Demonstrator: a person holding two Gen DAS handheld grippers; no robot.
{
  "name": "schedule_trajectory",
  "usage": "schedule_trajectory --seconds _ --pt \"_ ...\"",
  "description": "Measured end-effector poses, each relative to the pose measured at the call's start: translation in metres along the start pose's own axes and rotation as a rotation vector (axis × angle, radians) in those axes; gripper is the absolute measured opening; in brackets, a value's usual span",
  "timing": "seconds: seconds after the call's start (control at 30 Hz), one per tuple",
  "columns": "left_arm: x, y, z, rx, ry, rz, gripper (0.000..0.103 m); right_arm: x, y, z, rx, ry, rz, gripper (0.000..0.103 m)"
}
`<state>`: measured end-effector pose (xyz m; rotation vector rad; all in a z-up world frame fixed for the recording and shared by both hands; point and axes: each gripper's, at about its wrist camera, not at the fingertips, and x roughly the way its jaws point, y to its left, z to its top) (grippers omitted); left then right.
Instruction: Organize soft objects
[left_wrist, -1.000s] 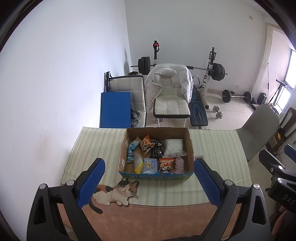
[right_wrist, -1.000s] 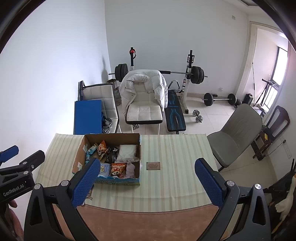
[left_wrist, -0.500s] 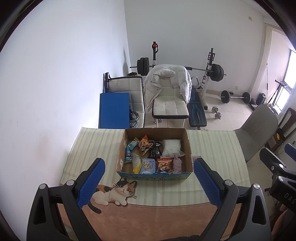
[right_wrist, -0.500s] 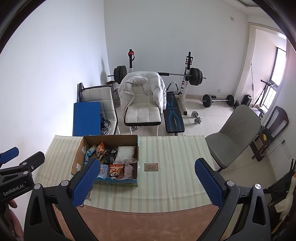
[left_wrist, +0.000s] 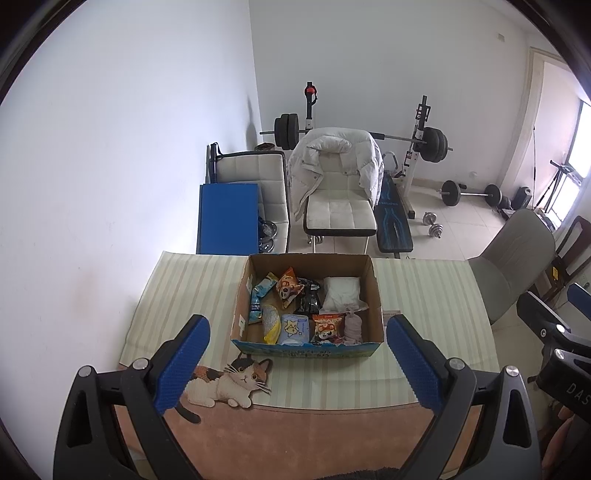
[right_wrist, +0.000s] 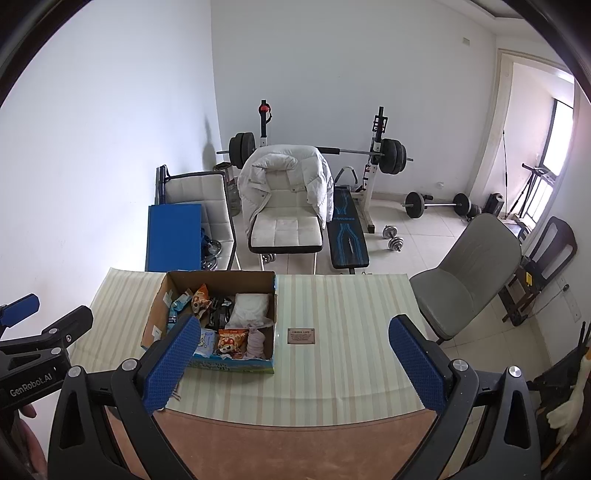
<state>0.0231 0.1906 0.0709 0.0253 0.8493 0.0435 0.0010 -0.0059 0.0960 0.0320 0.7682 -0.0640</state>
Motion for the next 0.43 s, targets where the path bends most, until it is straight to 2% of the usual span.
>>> schedule_trajectory --seconds 0.43 --pt "-0.0006 -0.0055 -0.0047 -0.002 0.007 -0.009 0.098 0.0001 0.0003 -0.0014 -0.002 -0.001 -0.007 0.103"
